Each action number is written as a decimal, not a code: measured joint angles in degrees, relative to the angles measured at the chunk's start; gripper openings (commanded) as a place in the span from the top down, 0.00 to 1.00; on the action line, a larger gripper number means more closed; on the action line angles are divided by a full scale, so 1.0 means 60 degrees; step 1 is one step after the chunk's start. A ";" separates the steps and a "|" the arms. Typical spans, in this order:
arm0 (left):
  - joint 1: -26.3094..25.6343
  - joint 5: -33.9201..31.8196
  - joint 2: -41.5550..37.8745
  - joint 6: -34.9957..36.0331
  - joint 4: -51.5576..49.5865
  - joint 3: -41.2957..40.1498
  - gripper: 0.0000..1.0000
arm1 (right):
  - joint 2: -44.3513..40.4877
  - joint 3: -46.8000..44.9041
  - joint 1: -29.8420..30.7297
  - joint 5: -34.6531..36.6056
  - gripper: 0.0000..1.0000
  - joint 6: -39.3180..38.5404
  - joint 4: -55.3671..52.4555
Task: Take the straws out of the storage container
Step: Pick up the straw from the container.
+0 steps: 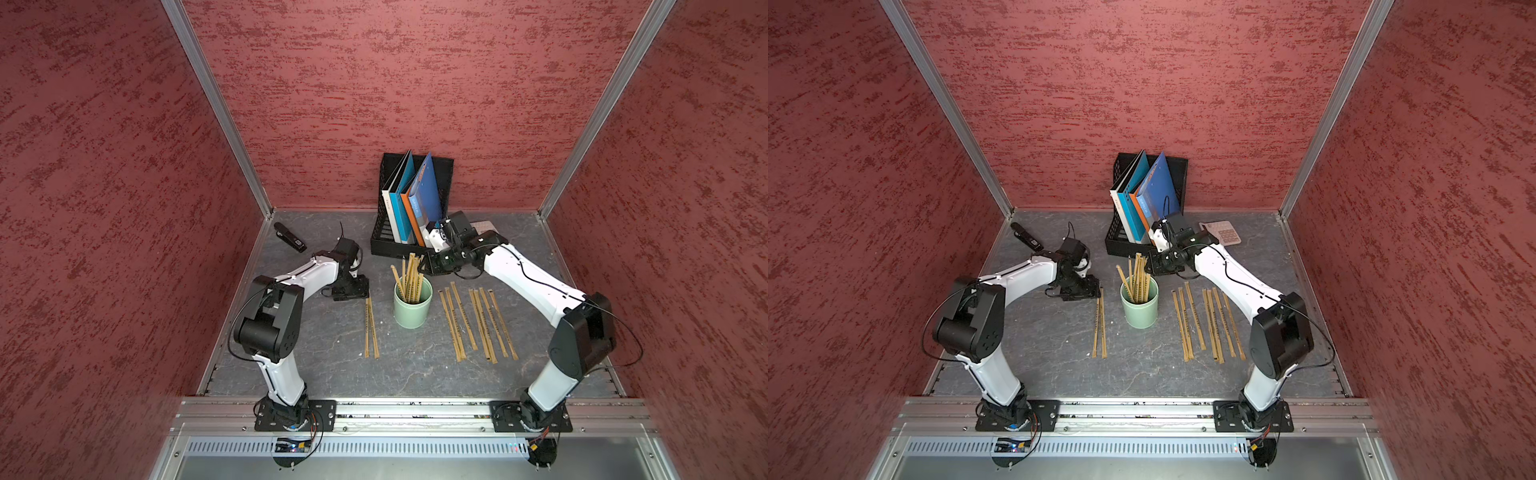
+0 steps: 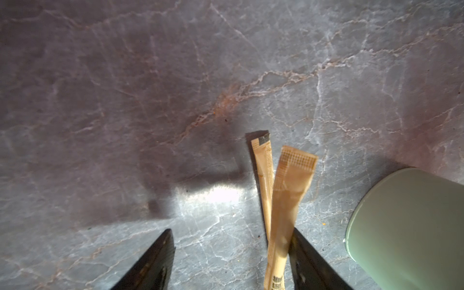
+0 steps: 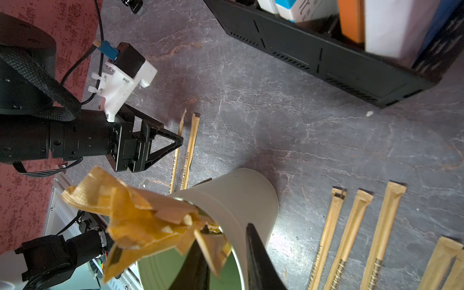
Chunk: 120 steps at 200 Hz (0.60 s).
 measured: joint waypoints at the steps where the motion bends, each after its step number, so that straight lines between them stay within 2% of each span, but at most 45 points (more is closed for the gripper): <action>1: 0.0000 0.0000 0.0000 0.0000 0.0000 0.0000 0.29 | 0.0004 0.0000 0.0000 0.0000 0.77 0.0000 0.0000; 27: 0.0000 0.0000 0.0000 0.0004 0.0000 0.0000 0.29 | 0.0011 0.0000 0.0000 -0.0018 0.78 0.0000 0.0000; 44: 0.0000 0.0000 0.0000 0.0007 0.0000 0.0000 0.29 | 0.0011 0.0000 0.0000 -0.0055 0.86 0.0007 0.0007; 68: 0.0000 0.0000 0.0000 0.0011 0.0000 0.0000 0.29 | 0.0011 0.0000 0.0000 -0.0149 0.92 0.0015 0.0018; 120: 0.0000 0.0000 0.0000 0.0018 0.0000 0.0000 0.29 | -0.0095 0.0000 0.0000 -0.0200 0.93 0.0022 -0.0047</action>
